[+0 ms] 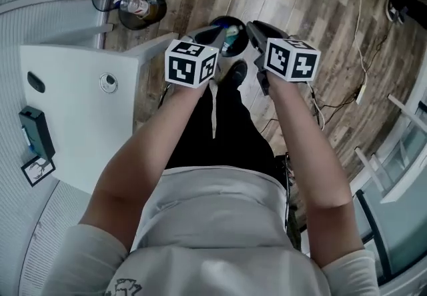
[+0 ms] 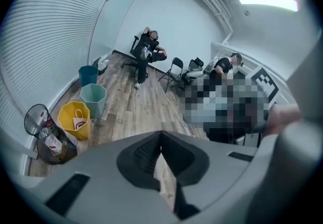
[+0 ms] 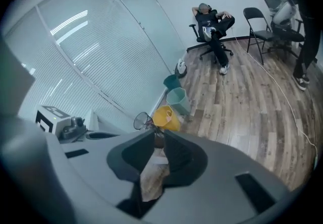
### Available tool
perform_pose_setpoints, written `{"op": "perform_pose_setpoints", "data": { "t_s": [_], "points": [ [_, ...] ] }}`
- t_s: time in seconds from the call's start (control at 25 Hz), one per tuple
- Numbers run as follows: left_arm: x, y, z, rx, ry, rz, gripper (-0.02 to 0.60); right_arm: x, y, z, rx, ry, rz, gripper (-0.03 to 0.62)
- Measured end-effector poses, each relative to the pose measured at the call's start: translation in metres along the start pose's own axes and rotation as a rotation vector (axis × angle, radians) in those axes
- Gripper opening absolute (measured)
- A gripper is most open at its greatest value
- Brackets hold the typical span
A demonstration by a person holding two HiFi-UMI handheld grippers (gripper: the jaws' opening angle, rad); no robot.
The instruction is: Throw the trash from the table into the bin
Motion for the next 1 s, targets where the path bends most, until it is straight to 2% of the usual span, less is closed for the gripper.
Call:
{"op": "perform_pose_setpoints", "data": {
  "t_s": [0.12, 0.28, 0.64, 0.84, 1.0],
  "points": [
    [-0.035, 0.019, -0.012, -0.009, -0.038, -0.043, 0.006, -0.033, 0.032, 0.021, -0.027, 0.034, -0.064, 0.048],
    [-0.075, 0.047, -0.033, -0.004, -0.096, -0.092, 0.006, -0.058, 0.079, 0.039, -0.042, 0.046, -0.139, 0.015],
    [-0.149, 0.095, -0.095, 0.006, -0.187, -0.205, 0.006, -0.114, 0.160, 0.079, -0.119, 0.112, -0.251, 0.006],
    [-0.175, 0.112, -0.120, -0.046, -0.260, -0.261, 0.006, -0.140, 0.180, 0.102, -0.197, 0.174, -0.283, 0.006],
    [-0.183, 0.130, -0.119, -0.126, -0.220, -0.306, 0.006, -0.145, 0.175, 0.125, -0.266, 0.261, -0.235, 0.006]
  ]
}}
Point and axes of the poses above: the fingertips, and each gripper's own axes: y backward along the fingers, z to its left, x out of its underside, the point moved 7 cm from there along y, backward along the fingers, and after that the axes turned 7 degrees about -y, right-handed, at the moved point
